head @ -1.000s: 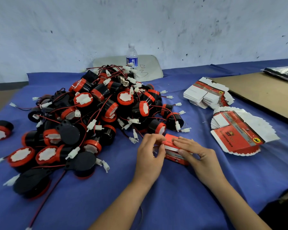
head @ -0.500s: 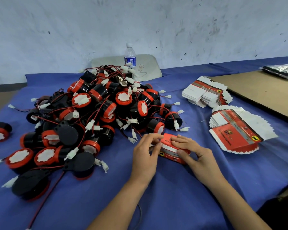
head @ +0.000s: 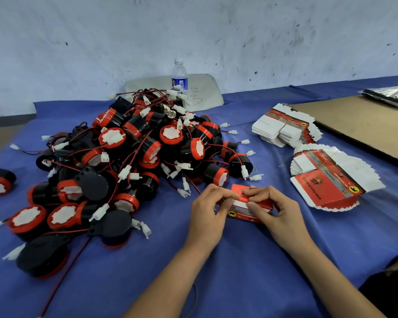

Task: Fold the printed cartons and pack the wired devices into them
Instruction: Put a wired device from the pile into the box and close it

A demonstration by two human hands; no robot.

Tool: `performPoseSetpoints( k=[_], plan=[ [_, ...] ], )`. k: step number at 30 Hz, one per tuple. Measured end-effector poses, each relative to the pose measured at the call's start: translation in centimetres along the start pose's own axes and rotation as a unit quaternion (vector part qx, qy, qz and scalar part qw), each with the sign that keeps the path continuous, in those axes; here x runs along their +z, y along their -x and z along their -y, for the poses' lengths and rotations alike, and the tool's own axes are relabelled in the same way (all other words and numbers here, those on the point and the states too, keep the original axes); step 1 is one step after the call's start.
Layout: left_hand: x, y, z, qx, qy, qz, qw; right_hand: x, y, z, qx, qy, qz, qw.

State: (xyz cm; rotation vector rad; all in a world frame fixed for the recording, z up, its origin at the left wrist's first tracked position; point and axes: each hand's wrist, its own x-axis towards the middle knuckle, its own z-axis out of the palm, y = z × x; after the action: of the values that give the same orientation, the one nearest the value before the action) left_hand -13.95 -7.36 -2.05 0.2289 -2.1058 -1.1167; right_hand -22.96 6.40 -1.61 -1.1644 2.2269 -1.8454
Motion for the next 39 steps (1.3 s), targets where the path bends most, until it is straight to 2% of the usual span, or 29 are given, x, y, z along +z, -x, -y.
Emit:
performPoseSetpoints(
  k=[7, 13, 16, 20, 25, 28, 30, 32, 34, 36, 39],
  plan=[
    [0.1, -0.1, 0.2, 0.016, -0.005, -0.010, 1.000, 0.6, 0.0, 0.1, -0.088, 0.144, -0.015, 0.986],
    [-0.2, 0.0, 0.3, 0.043, -0.028, 0.006, 0.999, 0.9, 0.0, -0.2, -0.115, 0.159, -0.015, 0.980],
    [-0.3, 0.1, 0.4, 0.035, -0.005, 0.015, 0.999, 0.7, 0.1, -0.3, -0.119, 0.153, -0.002, 0.981],
    [-0.5, 0.2, 0.8, 0.007, 0.036, 0.040, 0.999, 0.1, 0.5, -0.2, -0.115, 0.170, 0.053, 0.977],
    [-0.3, 0.1, 1.1, 0.005, -0.001, 0.050, 0.999, -1.2, 0.3, -0.7, -0.094, 0.208, 0.153, 0.962],
    [-0.2, 0.4, 1.0, 0.024, -0.043, 0.058, 0.997, -1.6, 0.6, -1.1, -0.067, 0.221, 0.169, 0.958],
    [-0.3, 0.5, 1.0, 0.047, -0.079, 0.099, 0.991, -1.6, 0.8, -0.9, -0.076, 0.208, 0.138, 0.965],
    [-0.4, 0.5, 0.9, 0.073, -0.095, 0.147, 0.982, -1.8, 1.1, -0.5, -0.095, 0.164, 0.057, 0.980],
    [-0.3, 0.4, 0.6, 0.088, -0.101, 0.162, 0.978, -2.2, 1.4, -0.1, -0.055, 0.096, -0.018, 0.994],
    [-0.1, 0.5, 0.2, 0.074, -0.071, 0.149, 0.984, -2.1, 1.8, 0.4, -0.014, 0.036, -0.045, 0.998],
    [0.2, 0.7, -0.1, 0.058, -0.030, 0.148, 0.987, -1.1, 2.1, 1.0, -0.007, 0.060, -0.051, 0.997]
  ],
)
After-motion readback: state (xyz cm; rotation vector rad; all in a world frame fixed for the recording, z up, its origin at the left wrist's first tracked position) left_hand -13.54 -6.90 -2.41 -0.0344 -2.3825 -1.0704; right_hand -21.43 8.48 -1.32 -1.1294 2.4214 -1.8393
